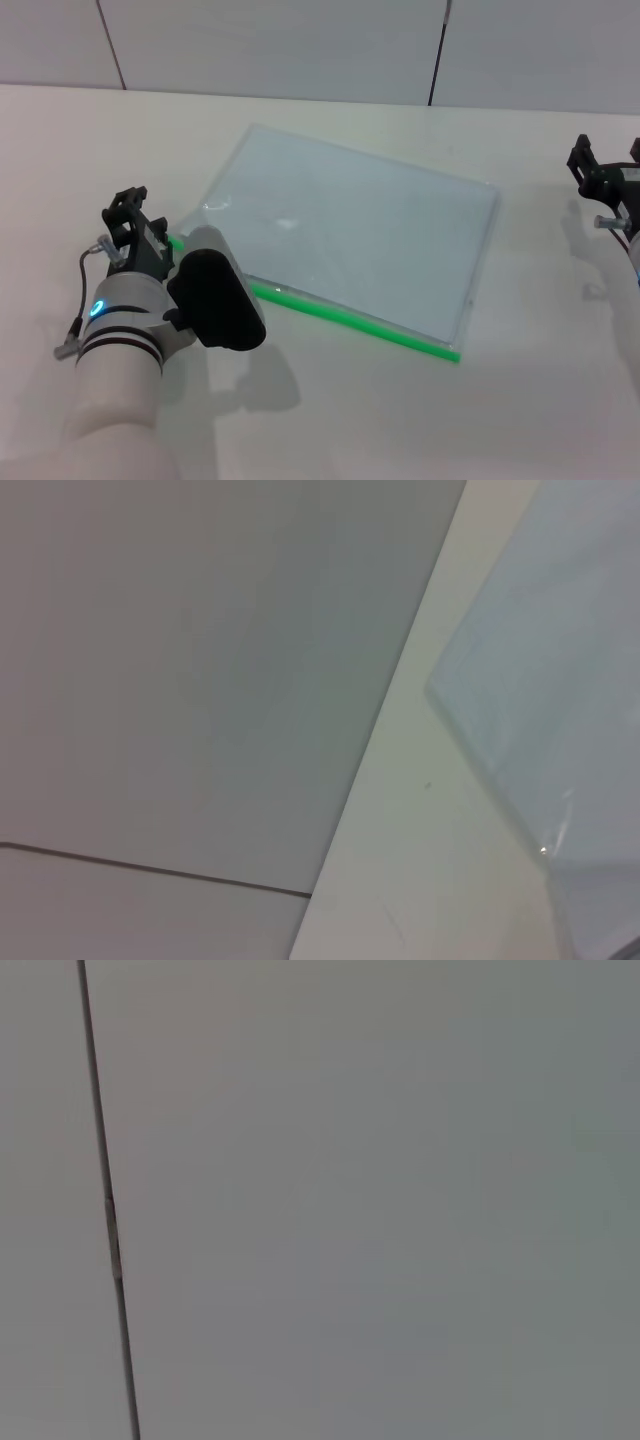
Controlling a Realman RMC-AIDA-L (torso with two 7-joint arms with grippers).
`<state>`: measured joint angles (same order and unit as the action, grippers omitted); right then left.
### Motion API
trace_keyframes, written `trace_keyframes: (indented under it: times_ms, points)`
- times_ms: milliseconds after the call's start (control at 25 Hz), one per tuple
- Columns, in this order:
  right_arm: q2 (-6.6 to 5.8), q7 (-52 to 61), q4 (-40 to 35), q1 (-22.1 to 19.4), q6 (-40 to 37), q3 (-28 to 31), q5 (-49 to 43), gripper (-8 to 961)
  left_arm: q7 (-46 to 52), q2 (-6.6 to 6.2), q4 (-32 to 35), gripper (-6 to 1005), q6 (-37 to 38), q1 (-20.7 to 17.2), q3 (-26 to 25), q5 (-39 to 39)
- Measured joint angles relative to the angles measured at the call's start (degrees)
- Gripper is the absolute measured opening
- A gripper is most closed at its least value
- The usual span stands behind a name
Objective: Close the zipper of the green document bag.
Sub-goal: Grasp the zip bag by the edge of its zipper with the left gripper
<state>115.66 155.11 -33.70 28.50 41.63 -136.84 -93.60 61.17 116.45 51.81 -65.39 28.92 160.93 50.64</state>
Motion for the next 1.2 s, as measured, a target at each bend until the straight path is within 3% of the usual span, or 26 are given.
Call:
trace_keyframes:
  times_ms: [440, 800, 1200]
  points:
    - [0.0, -0.08, 0.13, 0.21, -0.61, 0.0, 0.0, 713, 0.76, -0.05, 0.05, 474, -2.73, -0.2, -0.33, -0.23]
    - [0.0, -0.08, 0.13, 0.26, -0.86, 0.16, 0.0, 712, 1.26, -0.17, 0.0, 475, -2.53, -0.36, -0.08, -6.21]
    - [0.0, -0.08, 0.12, 0.27, -0.86, 0.18, 0.0, 712, 0.78, -0.23, -0.19, 475, -1.86, 1.32, 1.63, -6.12]
